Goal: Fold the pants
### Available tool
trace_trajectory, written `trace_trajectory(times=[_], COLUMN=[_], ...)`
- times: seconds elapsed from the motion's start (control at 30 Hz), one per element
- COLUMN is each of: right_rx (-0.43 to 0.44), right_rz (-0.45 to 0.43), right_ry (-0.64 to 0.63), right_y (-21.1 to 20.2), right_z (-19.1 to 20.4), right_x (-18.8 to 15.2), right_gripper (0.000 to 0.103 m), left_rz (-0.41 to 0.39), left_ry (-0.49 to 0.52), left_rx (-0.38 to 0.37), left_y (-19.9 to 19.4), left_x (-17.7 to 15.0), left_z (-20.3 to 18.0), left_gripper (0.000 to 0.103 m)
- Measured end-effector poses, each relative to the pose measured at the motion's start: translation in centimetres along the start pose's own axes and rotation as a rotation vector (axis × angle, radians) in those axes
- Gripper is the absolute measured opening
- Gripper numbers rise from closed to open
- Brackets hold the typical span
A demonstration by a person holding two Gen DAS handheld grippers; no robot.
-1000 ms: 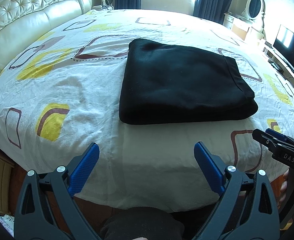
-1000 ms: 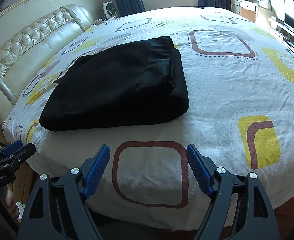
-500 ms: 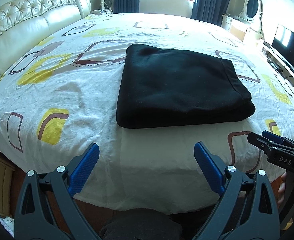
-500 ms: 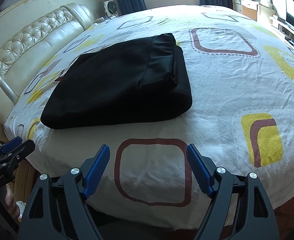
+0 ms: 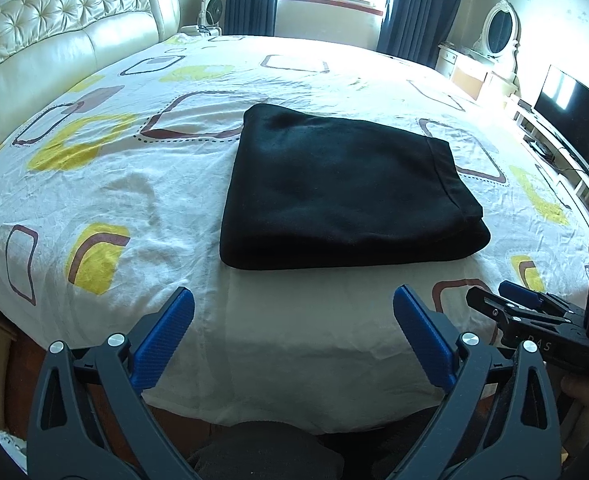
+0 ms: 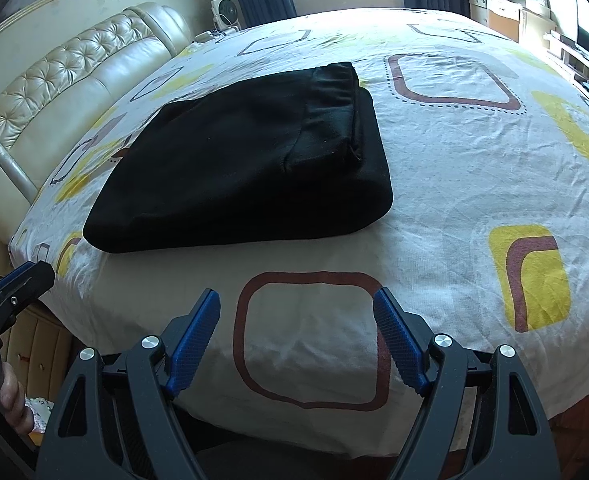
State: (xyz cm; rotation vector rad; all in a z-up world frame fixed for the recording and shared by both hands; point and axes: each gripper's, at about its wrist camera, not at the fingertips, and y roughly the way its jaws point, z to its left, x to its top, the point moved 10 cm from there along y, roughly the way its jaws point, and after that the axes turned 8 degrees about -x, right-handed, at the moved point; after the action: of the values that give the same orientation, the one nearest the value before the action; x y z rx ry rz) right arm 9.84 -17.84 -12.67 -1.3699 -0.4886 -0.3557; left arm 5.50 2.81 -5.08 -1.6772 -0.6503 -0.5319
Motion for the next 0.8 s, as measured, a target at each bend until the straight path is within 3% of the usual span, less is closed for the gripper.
trace_trajectory(times=[0.13,0.3,0.37,0.5,0.67,0.8], right_rx=[0.006,0.011,0.014,0.016,0.023,0.034], right_rz=[0.006,0.011,0.014,0.015,0.028,0.024], right_ry=[0.003,0.001,0.001,0.003,0.017,0.023], right_y=[0.1,0.2,0.2,0.2,0.3,-0.1], right_z=[-0.1,0.0,0.1,0.2,-0.1,-0.3], right_x=[-0.1,-0.2,-0.2,-0.3,-0.4,0.1], right_gripper=[0.078,0.078,0.078,0.078,0.078,0.078], left_rz=[0.014,0.025,0.016,0.013,0.038,0.046], left_ry=[-0.011,-0.013,-0.012,0.003,0.004,0.008], left_rx=[-0.02,0.009,0.057,0.224,0.11,0.122], left_y=[0.1,0.3,0.0,-0.4,-0.1,0.6], left_x=[-0.2,-0.4,-0.3,-0.3,0.2,1.4], left_z=[-0.3,-0.2,0.2,1.6,1.0,1.7], left_gripper=[0.1,0.1,0.1,0.1,0.1,0.1])
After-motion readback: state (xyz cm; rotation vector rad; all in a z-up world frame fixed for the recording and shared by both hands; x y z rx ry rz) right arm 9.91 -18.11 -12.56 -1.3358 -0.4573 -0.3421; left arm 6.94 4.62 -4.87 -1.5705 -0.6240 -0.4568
